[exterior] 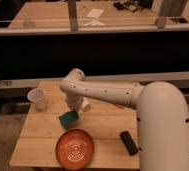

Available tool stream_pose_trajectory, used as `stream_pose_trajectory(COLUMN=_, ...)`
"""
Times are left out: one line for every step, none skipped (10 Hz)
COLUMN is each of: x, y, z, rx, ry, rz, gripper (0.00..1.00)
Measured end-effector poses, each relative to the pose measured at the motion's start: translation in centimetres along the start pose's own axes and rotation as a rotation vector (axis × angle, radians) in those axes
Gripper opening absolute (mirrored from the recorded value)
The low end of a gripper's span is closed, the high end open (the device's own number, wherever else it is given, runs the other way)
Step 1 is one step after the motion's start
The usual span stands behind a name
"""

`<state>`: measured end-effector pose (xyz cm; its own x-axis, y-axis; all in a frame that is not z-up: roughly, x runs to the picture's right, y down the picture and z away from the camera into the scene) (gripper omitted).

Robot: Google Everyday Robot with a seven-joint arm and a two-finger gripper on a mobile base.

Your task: Wipe the white sponge on the table

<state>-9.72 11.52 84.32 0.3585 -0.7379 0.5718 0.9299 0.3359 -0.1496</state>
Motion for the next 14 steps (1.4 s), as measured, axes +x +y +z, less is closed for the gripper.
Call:
stream_pose_trajectory(x=0.1, y=0.0, z=0.0, rx=0.001, ry=0.001, rz=0.002, gripper=0.04)
stream_pose_trajectory(x=0.2, y=0.0, z=0.0, rx=0.001, ry=0.001, rz=-0.001, gripper=0.04)
stream_pose_trajectory(x=0.3, y=0.2, z=-0.1, rx=0.002, ry=-0.001, rz=-0.003, gripper=0.04)
stream_pose_trajectory(x=0.5, y=0.4, z=-0.1, rx=0.002, ry=-0.002, rz=-0.001, gripper=0.04)
stream_pose_trajectory(x=0.6, y=0.5, z=-0.1, rx=0.002, ry=-0.002, rz=0.000, gripper=0.04)
stream_pose_trajectory(x=0.6, y=0.4, z=-0.1, rx=0.003, ry=-0.002, rz=0.001, gripper=0.04)
stream_pose_trajectory(x=0.6, y=0.3, z=-0.1, rx=0.003, ry=-0.003, rz=-0.001, gripper=0.04)
stream_pose_trajectory(x=0.8, y=0.4, z=-0.1, rx=0.004, ry=-0.002, rz=-0.001, gripper=0.04)
stream_pose_trajectory(x=0.9, y=0.5, z=-0.2, rx=0.003, ry=-0.002, rz=-0.001, gripper=0.04)
stream_pose_trajectory(x=1.1, y=0.6, z=-0.2, rx=0.003, ry=-0.002, rz=-0.003, gripper=0.04)
stream_pose_trajectory(x=1.1, y=0.5, z=-0.2, rx=0.003, ry=-0.002, rz=-0.005, gripper=0.04)
stream_pose_trajectory(x=1.1, y=0.4, z=-0.2, rx=0.002, ry=-0.003, rz=-0.007, gripper=0.04)
stream_pose_trajectory(x=1.0, y=0.2, z=-0.1, rx=0.002, ry=-0.003, rz=-0.010, gripper=0.04)
stream_pose_trajectory(x=0.9, y=0.0, z=-0.1, rx=0.002, ry=-0.002, rz=-0.012, gripper=0.04)
